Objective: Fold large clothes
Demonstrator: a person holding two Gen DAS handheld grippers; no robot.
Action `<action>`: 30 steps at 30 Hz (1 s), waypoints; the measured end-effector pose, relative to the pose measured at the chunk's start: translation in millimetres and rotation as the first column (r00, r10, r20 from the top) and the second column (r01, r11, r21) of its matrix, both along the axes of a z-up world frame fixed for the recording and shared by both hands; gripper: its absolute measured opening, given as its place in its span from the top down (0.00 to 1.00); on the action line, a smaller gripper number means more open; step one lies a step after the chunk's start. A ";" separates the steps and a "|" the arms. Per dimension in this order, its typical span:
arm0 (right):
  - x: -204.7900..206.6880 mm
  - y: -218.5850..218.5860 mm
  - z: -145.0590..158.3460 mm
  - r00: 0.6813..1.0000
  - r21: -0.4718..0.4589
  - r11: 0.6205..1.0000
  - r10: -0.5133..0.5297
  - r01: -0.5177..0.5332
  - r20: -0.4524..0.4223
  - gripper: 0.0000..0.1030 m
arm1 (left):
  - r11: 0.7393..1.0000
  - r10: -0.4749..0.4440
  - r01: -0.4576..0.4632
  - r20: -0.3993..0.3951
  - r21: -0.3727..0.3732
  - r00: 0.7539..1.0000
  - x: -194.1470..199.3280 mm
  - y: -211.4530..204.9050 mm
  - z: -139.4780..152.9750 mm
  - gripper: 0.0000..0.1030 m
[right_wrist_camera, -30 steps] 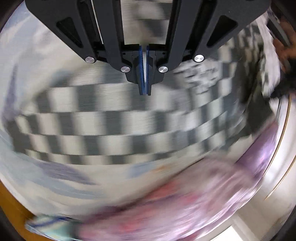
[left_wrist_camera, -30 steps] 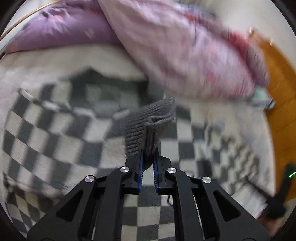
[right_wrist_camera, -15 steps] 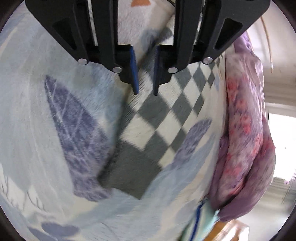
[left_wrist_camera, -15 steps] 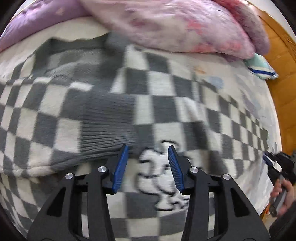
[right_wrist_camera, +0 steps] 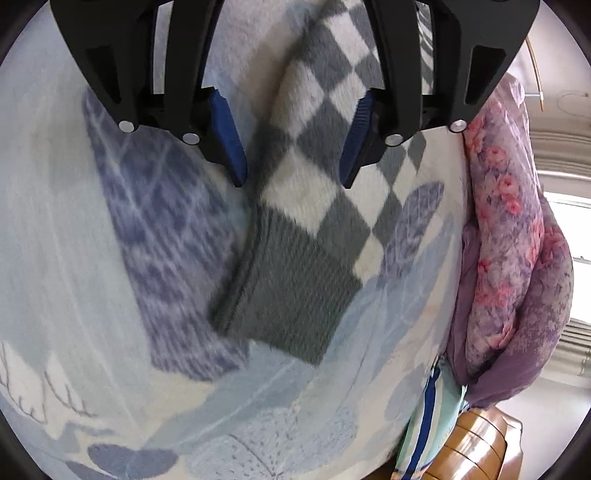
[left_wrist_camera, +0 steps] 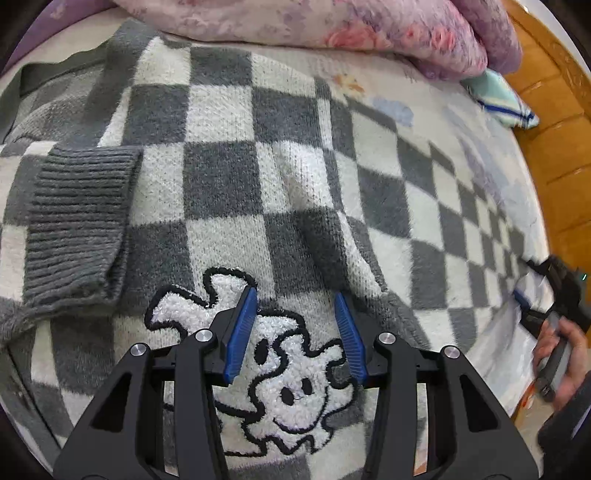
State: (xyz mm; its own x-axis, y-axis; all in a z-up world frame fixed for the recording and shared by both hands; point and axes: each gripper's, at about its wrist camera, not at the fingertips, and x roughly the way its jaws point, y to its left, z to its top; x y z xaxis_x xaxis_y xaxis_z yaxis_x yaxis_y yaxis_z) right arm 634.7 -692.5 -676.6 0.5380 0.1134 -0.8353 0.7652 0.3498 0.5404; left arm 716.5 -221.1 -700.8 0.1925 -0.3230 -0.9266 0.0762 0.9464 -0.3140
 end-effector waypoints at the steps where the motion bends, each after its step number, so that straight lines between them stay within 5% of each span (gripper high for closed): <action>1: 3.5 -1.1 -2.7 1.000 0.010 1.000 0.003 -0.003 0.002 0.44 | 1.000 -0.008 0.008 0.003 0.012 1.000 1.1 -3.8 -1.2 0.57; 3: 8.6 -2.6 -4.4 1.000 0.013 1.000 0.008 -0.009 0.014 0.47 | 1.000 -0.004 0.004 0.004 0.015 1.000 3.2 -7.4 -3.5 0.57; 6: 12.3 -1.1 2.0 0.999 -0.023 0.999 0.048 -0.048 -0.002 0.90 | 1.000 -0.007 0.007 0.002 -0.002 1.000 4.1 -6.7 -5.1 0.57; 10: 6.6 12.0 38.0 0.993 -0.097 0.993 0.081 -0.072 0.089 0.91 | 0.999 -0.024 0.024 -0.019 -0.028 1.000 6.1 0.2 -1.7 0.56; 14: 19.5 55.2 102.3 0.961 -0.261 0.946 0.234 -0.190 0.148 0.92 | 0.982 0.065 -0.079 -0.087 -0.173 0.994 6.4 27.9 8.7 0.54; 17: 33.6 105.8 150.7 0.911 -0.365 0.886 0.370 -0.287 0.183 0.92 | 0.956 0.128 -0.147 -0.092 -0.252 0.988 -2.1 61.2 27.9 0.54; 22: 54.4 229.0 216.1 0.778 -0.497 0.749 0.593 -0.439 0.206 0.92 | 0.957 0.191 -0.188 -0.007 -0.220 0.982 -18.1 136.2 72.9 0.47; 26: 61.3 342.9 235.7 0.656 -0.541 0.637 0.730 -0.550 0.193 0.92 | 0.949 0.284 -0.275 0.035 -0.156 0.958 -29.0 220.7 97.9 0.47; 30: 55.6 473.3 220.5 0.544 -0.518 0.541 0.823 -0.663 0.163 0.92 | 0.918 0.386 -0.377 0.060 -0.119 0.921 -49.0 317.7 108.7 0.47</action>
